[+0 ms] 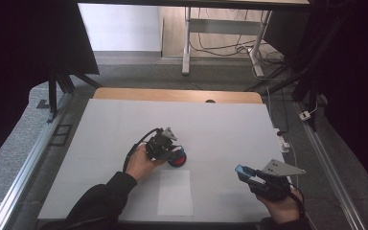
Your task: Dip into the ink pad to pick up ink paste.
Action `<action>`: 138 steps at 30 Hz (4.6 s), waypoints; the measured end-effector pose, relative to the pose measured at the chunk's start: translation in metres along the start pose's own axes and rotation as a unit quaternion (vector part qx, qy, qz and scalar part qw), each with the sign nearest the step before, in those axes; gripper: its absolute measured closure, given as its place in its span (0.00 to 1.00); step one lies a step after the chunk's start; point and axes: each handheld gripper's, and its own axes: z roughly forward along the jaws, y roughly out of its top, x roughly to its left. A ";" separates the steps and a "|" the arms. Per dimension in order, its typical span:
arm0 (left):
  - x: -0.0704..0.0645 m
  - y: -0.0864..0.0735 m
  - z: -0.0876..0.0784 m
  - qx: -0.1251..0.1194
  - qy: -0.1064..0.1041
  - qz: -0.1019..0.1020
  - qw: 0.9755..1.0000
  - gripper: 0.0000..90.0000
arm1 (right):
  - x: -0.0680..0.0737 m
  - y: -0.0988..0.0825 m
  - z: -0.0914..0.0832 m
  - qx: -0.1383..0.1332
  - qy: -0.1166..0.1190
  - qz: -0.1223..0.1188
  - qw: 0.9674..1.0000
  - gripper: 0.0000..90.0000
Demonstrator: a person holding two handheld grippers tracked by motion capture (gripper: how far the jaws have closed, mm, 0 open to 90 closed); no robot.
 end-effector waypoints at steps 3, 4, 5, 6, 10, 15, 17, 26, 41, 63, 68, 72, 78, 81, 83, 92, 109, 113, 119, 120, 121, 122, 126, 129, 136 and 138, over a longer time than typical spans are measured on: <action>0.000 0.001 0.000 0.006 0.001 0.001 1.000 0.77 | 0.000 0.000 0.000 0.000 0.000 0.000 1.000 0.77; -0.001 0.002 0.000 0.007 0.003 0.002 1.000 0.77 | 0.000 0.000 0.000 0.000 0.000 0.000 1.000 0.77; -0.001 0.003 0.000 0.011 0.004 0.001 1.000 0.77 | 0.000 0.000 0.000 0.001 0.000 0.000 1.000 0.77; -0.002 0.003 0.000 0.015 0.005 -0.001 1.000 0.78 | 0.000 0.000 0.000 0.001 0.000 0.000 1.000 0.77; -0.004 0.007 0.001 0.027 0.012 -0.001 1.000 0.78 | 0.000 0.000 0.000 0.001 0.000 0.001 1.000 0.77; -0.005 0.008 0.002 0.033 0.013 -0.005 0.999 0.78 | 0.000 0.000 0.000 0.001 0.000 0.000 1.000 0.77; -0.006 0.010 0.002 0.037 0.016 -0.008 0.999 0.78 | 0.000 0.000 0.000 0.001 0.001 0.000 1.000 0.77; -0.010 0.010 0.002 0.043 0.026 -0.001 0.999 0.78 | 0.000 0.000 0.001 0.002 0.002 0.000 1.000 0.77; -0.007 0.009 0.002 0.038 0.021 -0.009 0.999 0.78 | 0.000 0.000 0.001 0.003 0.003 -0.002 1.000 0.77; -0.003 0.011 -0.004 0.039 0.013 -0.019 0.999 0.77 | -0.001 0.000 -0.001 0.000 0.000 -0.001 1.000 0.77; -0.003 0.011 -0.002 0.040 0.012 -0.021 0.999 0.77 | -0.001 0.000 -0.001 -0.001 0.000 -0.001 1.000 0.77; -0.003 0.010 0.000 0.041 0.013 -0.021 0.999 0.77 | -0.001 0.000 -0.001 -0.001 0.001 -0.001 1.000 0.77; -0.004 0.009 0.001 0.040 0.014 -0.020 0.999 0.78 | -0.001 0.000 -0.001 -0.001 0.001 -0.001 1.000 0.77; -0.004 0.008 0.001 0.038 0.015 -0.021 0.999 0.78 | -0.001 0.000 -0.001 -0.001 0.002 -0.002 1.000 0.77; -0.005 0.008 0.001 0.038 0.017 -0.021 0.999 0.78 | -0.001 0.000 0.000 -0.002 0.001 -0.001 1.000 0.77; -0.003 0.005 0.001 0.026 0.011 -0.037 0.999 0.78 | 0.000 0.000 0.000 0.000 0.001 -0.003 1.000 0.77; -0.006 0.011 0.003 0.053 0.019 -0.032 0.998 0.78 | 0.000 0.000 0.001 0.002 0.001 -0.004 1.000 0.77; -0.004 0.010 0.003 0.047 0.015 -0.039 0.998 0.78 | 0.000 0.000 0.001 0.002 0.001 -0.004 1.000 0.77; -0.006 0.009 0.002 0.046 0.019 -0.030 0.998 0.78 | 0.000 0.000 0.000 0.001 0.000 -0.004 1.000 0.77; -0.005 0.008 0.002 0.043 0.016 -0.030 0.999 0.78 | 0.000 0.000 0.000 0.001 0.000 -0.004 1.000 0.77; -0.004 0.007 0.002 0.037 0.013 -0.030 0.999 0.78 | 0.000 0.000 0.000 -0.001 0.000 -0.003 1.000 0.77; -0.003 0.006 0.002 0.032 0.009 -0.031 0.999 0.78 | 0.000 0.000 0.000 0.000 -0.001 -0.004 1.000 0.77; 0.001 0.005 0.001 0.027 -0.002 -0.037 0.999 0.77 | 0.000 0.000 0.000 0.000 -0.001 -0.004 1.000 0.77; 0.002 0.004 0.001 0.024 -0.003 -0.036 0.999 0.77 | 0.000 0.000 0.000 -0.002 0.000 -0.003 1.000 0.77; 0.001 0.005 -0.001 0.014 -0.010 -0.032 0.999 0.77 | 0.000 0.000 -0.001 -0.004 0.000 -0.004 1.000 0.77; -0.001 0.006 -0.003 0.014 -0.008 -0.027 1.000 0.77 | 0.000 0.000 -0.001 -0.002 -0.001 -0.004 1.000 0.77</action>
